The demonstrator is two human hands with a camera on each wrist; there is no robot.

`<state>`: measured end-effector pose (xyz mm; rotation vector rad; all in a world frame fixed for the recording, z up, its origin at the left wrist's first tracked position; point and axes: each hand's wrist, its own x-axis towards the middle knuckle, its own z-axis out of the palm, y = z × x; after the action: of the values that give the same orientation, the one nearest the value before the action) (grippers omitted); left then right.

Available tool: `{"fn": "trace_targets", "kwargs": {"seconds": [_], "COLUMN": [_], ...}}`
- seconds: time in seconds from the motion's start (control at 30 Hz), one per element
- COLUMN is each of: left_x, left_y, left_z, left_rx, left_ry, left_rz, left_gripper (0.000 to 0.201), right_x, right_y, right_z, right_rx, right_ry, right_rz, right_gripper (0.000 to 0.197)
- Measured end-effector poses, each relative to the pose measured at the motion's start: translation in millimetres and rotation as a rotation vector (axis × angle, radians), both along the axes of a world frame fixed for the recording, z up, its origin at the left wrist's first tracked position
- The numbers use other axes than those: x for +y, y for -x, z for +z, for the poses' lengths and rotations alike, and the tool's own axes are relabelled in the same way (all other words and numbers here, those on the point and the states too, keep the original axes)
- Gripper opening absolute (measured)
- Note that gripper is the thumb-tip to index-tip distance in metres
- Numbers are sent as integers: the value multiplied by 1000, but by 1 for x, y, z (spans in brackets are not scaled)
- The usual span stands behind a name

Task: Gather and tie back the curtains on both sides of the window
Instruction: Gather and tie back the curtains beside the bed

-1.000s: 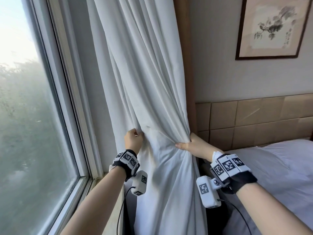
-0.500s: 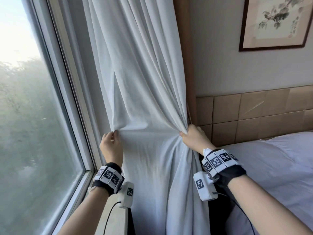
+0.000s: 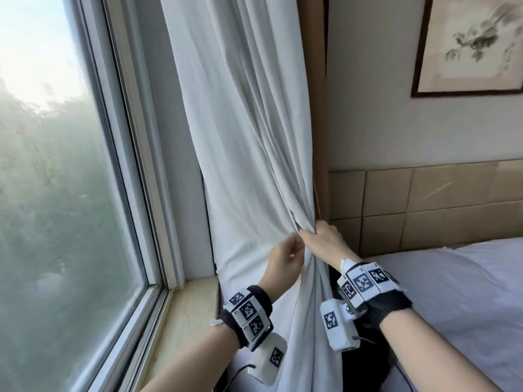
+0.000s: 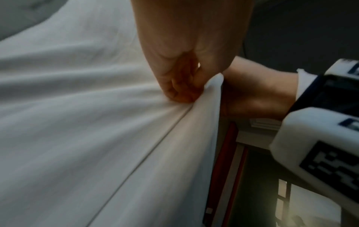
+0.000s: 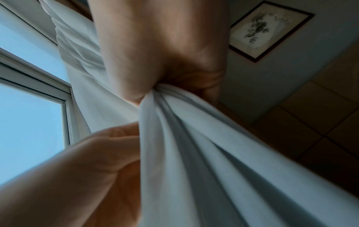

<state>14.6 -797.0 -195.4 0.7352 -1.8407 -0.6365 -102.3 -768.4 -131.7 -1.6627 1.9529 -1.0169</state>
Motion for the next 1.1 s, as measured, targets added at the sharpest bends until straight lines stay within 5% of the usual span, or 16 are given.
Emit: {"fn": "trace_targets", "kwargs": {"seconds": [0.13, 0.23, 0.33, 0.43, 0.53, 0.63, 0.8, 0.9, 1.03, 1.1], "left_x": [-15, -21, -18, -40, -79, -109, -134, -145, -140, -141], "left_y": [11, 6, -11, -51, -101, -132, -122, -107, -79, -74], "left_z": [-1, -3, 5, 6, -3, -12, -7, -6, -2, -4], "left_rx": [-22, -32, 55, 346, 469, 339, 206, 205, 230, 230], "left_ry": [-133, -253, -269, -245, -417, -596, -629, -648, -560, -523], "left_rz": [-53, -156, -210, 121, 365, 319, 310, 308, 205, 205], "left_gripper": [24, 32, 13, 8, 48, 96, 124, 104, 44, 32], "right_x": [3, -2, -4, -7, -7, -8, -7, -5, -3, -1], "right_y": [1, 3, 7, 19, 38, 54, 62, 62, 66, 67], "right_z": [8, 3, 1, 3, 5, 6, 7, 5, 5, 8], "right_rx": [-5, 120, 145, 97, 25, -10, -75, -90, -93, -92], "right_ry": [-59, 25, 30, 14, 24, 41, 43, 38, 55, 60], "right_rz": [33, -55, -55, -12, -7, -18, -1, 0, -4, -6], "right_gripper": [90, 65, 54, 53, 55, 54, 54, 47, 49, 46]}}
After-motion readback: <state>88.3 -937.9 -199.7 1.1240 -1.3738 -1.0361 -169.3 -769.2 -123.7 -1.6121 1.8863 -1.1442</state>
